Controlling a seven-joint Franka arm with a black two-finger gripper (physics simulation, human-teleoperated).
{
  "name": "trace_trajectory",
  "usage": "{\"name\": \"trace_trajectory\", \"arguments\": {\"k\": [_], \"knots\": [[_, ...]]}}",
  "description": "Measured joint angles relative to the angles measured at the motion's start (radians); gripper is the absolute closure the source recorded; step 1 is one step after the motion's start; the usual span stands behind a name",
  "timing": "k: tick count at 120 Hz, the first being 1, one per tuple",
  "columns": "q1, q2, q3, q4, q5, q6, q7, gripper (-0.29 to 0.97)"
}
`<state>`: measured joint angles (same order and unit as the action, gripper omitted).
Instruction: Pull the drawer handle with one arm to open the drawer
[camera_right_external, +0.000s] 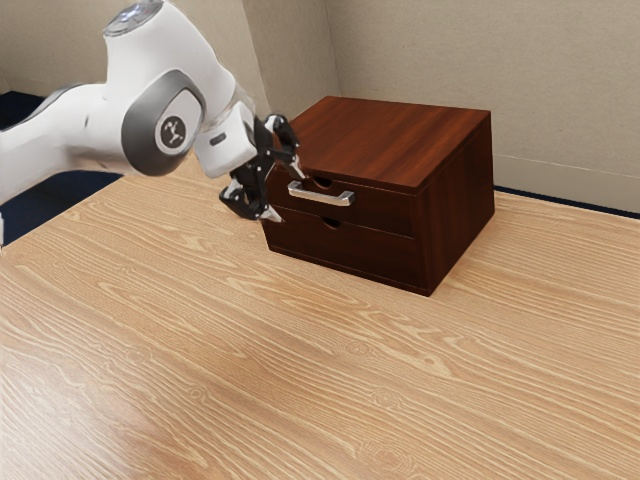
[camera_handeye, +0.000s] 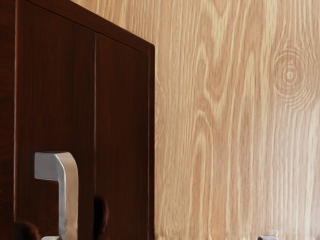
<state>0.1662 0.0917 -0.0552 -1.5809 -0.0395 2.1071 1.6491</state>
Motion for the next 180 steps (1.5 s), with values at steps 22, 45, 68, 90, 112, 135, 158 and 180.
{"name": "trace_trajectory", "arguments": {"k": [22, 45, 68, 90, 112, 135, 158, 180], "knots": [[0.063, 0.086, 0.002, 0.072, -0.020, 0.012, 0.066, 0.38], [0.048, 0.150, 0.001, 0.140, -0.025, 0.017, 0.118, 0.47], [0.047, 0.227, 0.004, 0.216, -0.028, 0.019, 0.157, 0.49], [0.047, 0.272, 0.007, 0.258, -0.029, 0.020, 0.184, 0.50], [0.047, 0.313, 0.008, 0.288, -0.029, 0.022, 0.204, 0.52], [0.024, 0.305, 0.022, 0.259, -0.033, 0.024, 0.212, 0.67], [-0.087, 0.247, 0.110, 0.174, -0.036, 0.030, 0.214, 0.75], [-0.102, 0.129, 0.127, 0.017, -0.038, 0.040, 0.207, 0.78]]}}
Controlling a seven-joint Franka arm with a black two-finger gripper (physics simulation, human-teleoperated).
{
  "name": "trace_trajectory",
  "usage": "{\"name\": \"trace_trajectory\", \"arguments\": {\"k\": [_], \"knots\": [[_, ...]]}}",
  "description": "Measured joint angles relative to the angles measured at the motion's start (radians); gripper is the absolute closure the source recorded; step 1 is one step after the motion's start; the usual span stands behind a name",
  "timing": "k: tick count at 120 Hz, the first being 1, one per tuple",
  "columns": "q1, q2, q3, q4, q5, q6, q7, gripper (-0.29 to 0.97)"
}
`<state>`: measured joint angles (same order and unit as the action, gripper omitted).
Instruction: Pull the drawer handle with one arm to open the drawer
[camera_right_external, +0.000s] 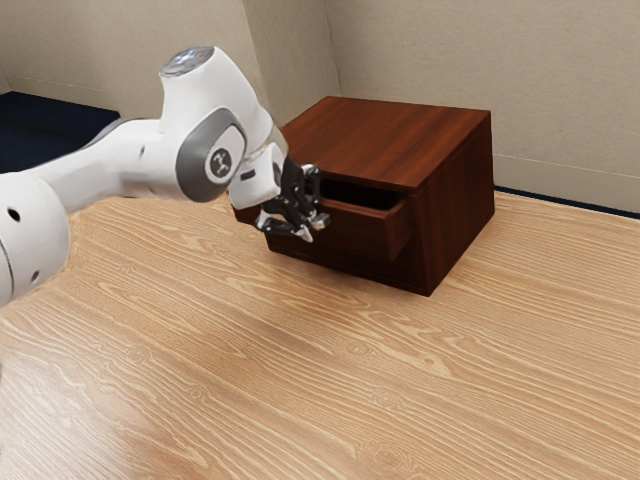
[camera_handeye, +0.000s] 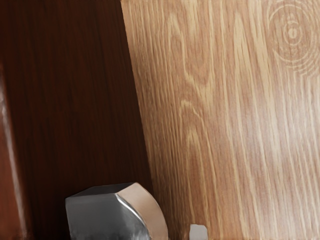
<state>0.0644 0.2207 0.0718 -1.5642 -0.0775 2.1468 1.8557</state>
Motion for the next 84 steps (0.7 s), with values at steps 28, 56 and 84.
{"name": "trace_trajectory", "arguments": {"k": [28, 56, 84], "knots": [[-0.024, -0.152, 0.026, -0.187, 0.008, 0.022, -0.015, 0.76], [-0.050, -0.304, 0.057, -0.365, 0.010, 0.046, -0.026, 0.76], [-0.018, -0.404, 0.059, -0.473, 0.012, 0.060, -0.036, 0.76]]}}
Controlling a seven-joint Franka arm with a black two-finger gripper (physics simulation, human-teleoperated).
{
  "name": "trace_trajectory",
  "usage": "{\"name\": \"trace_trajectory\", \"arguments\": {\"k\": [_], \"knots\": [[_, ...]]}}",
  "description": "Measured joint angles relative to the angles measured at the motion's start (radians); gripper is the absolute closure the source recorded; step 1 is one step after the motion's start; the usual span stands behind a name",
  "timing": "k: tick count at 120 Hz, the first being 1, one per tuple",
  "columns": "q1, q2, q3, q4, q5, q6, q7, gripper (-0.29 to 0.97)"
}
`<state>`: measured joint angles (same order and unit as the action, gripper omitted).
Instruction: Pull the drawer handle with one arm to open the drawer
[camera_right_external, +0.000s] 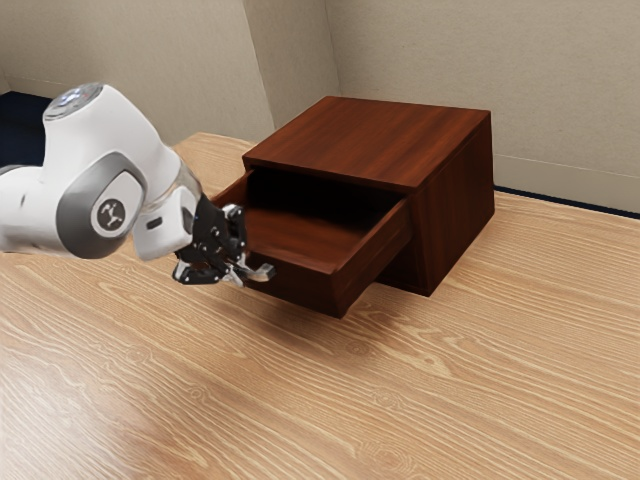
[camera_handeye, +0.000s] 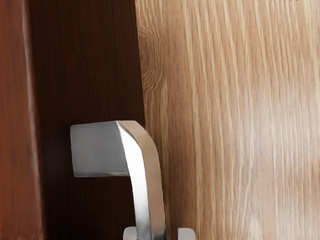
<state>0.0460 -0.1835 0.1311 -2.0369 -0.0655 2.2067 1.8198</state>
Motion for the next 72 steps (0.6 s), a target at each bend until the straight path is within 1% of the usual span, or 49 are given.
{"name": "trace_trajectory", "arguments": {"k": [19, 31, 37, 45, 53, 60, 66, 72], "knots": [[0.002, -0.043, 0.003, -0.047, 0.000, 0.012, -0.003, 0.72], [0.005, -0.053, 0.004, -0.049, 0.002, 0.012, -0.005, 0.65], [0.008, -0.079, 0.003, -0.048, 0.003, 0.007, -0.007, 0.65], [0.009, -0.147, 0.000, -0.035, 0.006, -0.028, -0.012, 0.62], [0.005, -0.180, -0.016, 0.075, 0.021, -0.127, -0.024, 0.60], [0.005, -0.165, -0.032, 0.264, 0.048, -0.287, -0.063, 0.56], [0.003, -0.114, -0.038, 0.452, 0.079, -0.430, -0.115, 0.45], [0.007, -0.092, -0.048, 0.542, 0.106, -0.542, -0.183, 0.36]]}}
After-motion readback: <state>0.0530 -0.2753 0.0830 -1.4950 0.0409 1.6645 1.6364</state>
